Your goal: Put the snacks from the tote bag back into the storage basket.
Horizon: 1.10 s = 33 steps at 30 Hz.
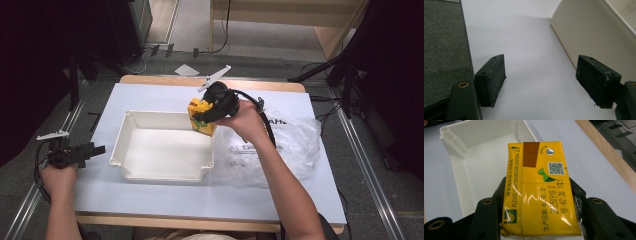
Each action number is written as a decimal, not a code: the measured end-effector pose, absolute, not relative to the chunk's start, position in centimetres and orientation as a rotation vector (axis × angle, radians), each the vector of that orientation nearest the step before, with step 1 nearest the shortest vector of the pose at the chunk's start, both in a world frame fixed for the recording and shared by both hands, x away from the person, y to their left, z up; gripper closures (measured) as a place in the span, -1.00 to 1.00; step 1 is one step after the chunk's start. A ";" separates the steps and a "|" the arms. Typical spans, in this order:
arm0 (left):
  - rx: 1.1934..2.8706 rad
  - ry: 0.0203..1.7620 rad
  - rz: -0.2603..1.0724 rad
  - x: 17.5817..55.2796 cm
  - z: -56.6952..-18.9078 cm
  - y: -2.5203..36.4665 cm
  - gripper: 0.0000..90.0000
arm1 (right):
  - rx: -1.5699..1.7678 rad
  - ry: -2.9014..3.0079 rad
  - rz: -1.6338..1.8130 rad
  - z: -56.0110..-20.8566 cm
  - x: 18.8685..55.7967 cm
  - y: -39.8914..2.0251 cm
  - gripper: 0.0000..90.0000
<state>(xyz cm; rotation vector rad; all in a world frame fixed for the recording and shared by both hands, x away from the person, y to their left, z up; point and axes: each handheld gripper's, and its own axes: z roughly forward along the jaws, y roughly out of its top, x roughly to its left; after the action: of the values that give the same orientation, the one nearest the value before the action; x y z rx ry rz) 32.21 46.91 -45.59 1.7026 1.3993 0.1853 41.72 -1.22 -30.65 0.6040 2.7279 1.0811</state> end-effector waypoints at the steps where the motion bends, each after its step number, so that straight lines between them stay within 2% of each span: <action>1: 1.702 1.397 0.183 32.2 -45.6 47.0 -0.45 | 0.607 2.733 1.082 -30.8 41.7 -1.1 0.15; 33: 1.683 1.398 0.187 32.1 -45.6 47.3 -0.44 | 0.609 2.820 1.038 -35.2 42.9 1.9 0.15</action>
<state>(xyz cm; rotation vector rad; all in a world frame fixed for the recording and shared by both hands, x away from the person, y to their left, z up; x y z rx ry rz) 32.09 47.26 -45.58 1.6832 1.3984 0.1875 42.86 1.89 -35.17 0.6094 2.8202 1.0384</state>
